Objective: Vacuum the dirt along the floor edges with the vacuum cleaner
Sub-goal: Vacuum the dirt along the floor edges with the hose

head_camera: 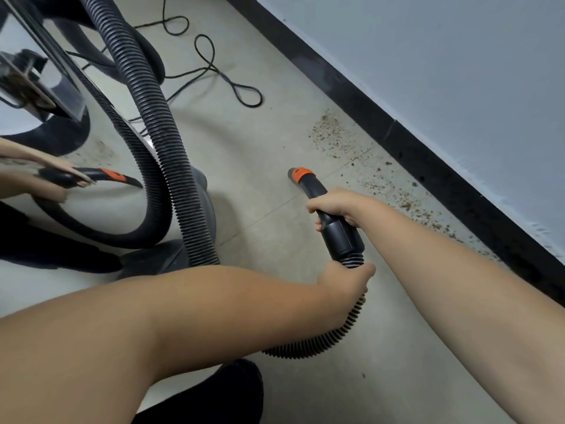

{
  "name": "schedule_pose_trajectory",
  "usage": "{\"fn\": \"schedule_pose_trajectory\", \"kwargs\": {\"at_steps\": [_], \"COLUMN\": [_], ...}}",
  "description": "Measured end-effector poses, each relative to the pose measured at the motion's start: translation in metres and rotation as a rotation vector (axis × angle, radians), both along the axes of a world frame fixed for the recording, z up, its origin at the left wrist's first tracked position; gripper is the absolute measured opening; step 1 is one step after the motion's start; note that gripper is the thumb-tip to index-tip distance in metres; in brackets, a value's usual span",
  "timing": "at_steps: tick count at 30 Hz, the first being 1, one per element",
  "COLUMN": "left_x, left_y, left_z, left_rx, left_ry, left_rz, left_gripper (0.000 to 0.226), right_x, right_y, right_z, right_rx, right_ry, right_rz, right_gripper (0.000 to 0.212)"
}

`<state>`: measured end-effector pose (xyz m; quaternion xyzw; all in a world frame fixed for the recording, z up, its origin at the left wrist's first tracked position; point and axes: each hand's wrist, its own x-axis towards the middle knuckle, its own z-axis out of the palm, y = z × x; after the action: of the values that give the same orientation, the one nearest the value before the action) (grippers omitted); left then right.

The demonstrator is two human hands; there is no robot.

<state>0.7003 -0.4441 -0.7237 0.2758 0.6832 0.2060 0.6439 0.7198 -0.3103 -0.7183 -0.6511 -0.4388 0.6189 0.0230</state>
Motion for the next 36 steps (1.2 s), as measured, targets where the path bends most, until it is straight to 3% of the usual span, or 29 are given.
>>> {"fn": "schedule_pose_trajectory", "kwargs": {"at_steps": [3, 12, 18, 36], "left_x": [0.000, 0.028, 0.042, 0.009], "left_y": [0.001, -0.023, -0.035, 0.032], "left_z": [-0.003, 0.007, 0.014, -0.006], "left_rx": [-0.016, -0.089, -0.087, -0.053], "left_ry": [0.019, -0.068, -0.083, -0.097], "left_rz": [-0.014, -0.331, -0.435, -0.128], "left_gripper": [0.024, 0.016, 0.016, 0.014], "right_x": [0.004, 0.087, 0.111, 0.047], "right_y": [-0.003, -0.040, -0.059, 0.022], "right_z": [-0.007, -0.010, 0.003, -0.011], "right_rx": [0.032, 0.040, -0.015, 0.070], "right_ry": [0.003, -0.057, -0.066, -0.041], "right_rz": [-0.050, -0.337, -0.373, -0.298], "right_gripper": [0.011, 0.010, 0.010, 0.007]}}
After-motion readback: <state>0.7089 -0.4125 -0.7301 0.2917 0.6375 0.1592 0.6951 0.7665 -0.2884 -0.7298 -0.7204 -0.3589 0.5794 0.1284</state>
